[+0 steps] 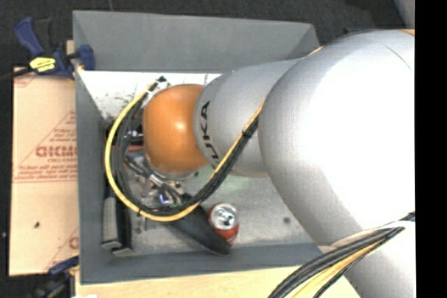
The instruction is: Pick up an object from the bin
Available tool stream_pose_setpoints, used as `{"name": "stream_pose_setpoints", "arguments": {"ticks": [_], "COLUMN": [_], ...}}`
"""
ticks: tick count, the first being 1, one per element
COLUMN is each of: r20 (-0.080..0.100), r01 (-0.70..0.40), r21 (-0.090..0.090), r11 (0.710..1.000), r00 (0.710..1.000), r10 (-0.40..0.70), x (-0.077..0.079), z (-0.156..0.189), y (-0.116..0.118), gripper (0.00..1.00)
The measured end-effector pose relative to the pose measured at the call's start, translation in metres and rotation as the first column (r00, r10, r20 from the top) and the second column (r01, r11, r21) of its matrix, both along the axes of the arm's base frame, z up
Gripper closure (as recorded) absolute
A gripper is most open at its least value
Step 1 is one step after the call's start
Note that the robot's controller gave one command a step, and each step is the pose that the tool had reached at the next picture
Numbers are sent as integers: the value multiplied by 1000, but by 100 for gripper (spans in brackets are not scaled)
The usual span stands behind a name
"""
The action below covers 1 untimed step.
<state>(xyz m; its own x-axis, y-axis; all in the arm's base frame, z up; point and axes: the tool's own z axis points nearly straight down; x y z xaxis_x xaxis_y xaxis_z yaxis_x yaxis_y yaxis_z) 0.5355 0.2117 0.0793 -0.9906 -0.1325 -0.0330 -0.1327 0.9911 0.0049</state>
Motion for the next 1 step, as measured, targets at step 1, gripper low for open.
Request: {"name": "stream_pose_setpoints", "arguments": {"ticks": [1], "r20": [-3], "r01": [-271], "r21": [-5], "r11": [962], "r00": [962], "r10": [271], "x": [3], "z": [-9], "y": [-24], "gripper": [0]}}
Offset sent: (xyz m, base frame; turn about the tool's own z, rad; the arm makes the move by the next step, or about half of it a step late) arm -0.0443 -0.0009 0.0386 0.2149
